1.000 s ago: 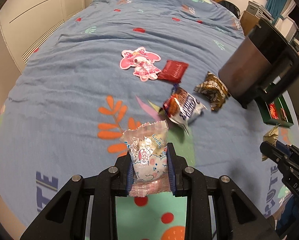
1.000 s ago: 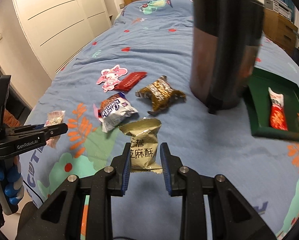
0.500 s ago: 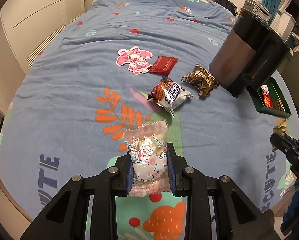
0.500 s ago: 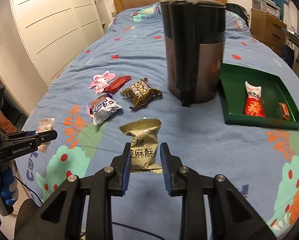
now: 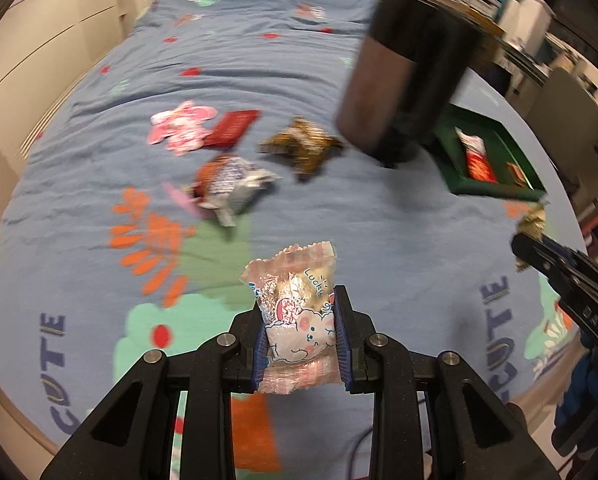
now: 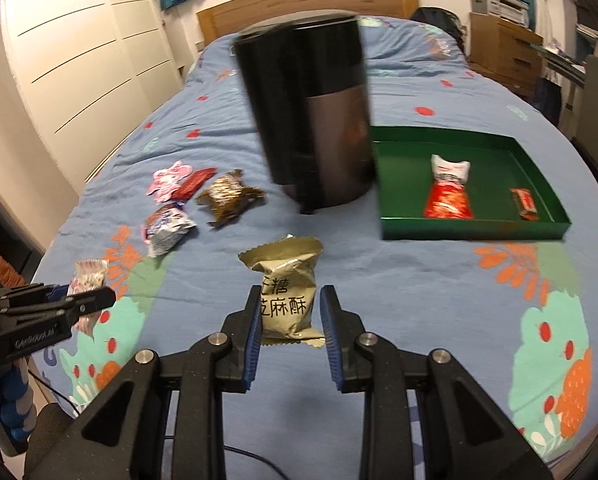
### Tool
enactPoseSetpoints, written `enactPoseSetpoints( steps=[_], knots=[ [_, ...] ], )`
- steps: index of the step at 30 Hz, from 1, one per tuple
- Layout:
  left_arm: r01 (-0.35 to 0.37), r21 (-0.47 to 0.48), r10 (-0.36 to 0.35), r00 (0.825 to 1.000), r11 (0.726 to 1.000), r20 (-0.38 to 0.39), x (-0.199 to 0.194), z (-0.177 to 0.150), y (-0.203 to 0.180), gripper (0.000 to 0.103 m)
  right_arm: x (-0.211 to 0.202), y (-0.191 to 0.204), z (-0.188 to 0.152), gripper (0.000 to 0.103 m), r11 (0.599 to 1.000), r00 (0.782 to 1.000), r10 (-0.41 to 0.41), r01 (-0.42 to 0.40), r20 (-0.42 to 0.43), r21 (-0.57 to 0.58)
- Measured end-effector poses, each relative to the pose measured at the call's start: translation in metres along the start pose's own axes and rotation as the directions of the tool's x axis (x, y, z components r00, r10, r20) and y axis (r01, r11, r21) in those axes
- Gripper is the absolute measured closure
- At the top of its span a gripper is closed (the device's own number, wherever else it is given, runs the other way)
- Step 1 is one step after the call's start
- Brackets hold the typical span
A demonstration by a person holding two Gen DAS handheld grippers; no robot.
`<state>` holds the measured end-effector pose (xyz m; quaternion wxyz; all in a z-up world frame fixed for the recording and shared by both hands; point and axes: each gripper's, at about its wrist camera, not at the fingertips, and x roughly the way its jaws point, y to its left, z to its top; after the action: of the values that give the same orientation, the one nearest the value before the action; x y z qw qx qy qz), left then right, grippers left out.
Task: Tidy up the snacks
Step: 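Carry the pink candy and gold pastry toward the green tray with both tools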
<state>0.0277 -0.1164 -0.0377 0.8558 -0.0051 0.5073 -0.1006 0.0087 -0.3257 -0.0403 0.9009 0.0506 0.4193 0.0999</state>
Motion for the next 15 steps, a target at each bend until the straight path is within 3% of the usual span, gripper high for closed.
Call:
enactPoseSetpoints(
  steps=[15],
  knots=[
    [0.132,0.209,-0.129,0.991,0.969,-0.026,0.027,0.042,-0.146,0.078,-0.008,-0.116,0.013,0.002,0.987,0.991,-0.129,0.127,0.018,0.101]
  ],
)
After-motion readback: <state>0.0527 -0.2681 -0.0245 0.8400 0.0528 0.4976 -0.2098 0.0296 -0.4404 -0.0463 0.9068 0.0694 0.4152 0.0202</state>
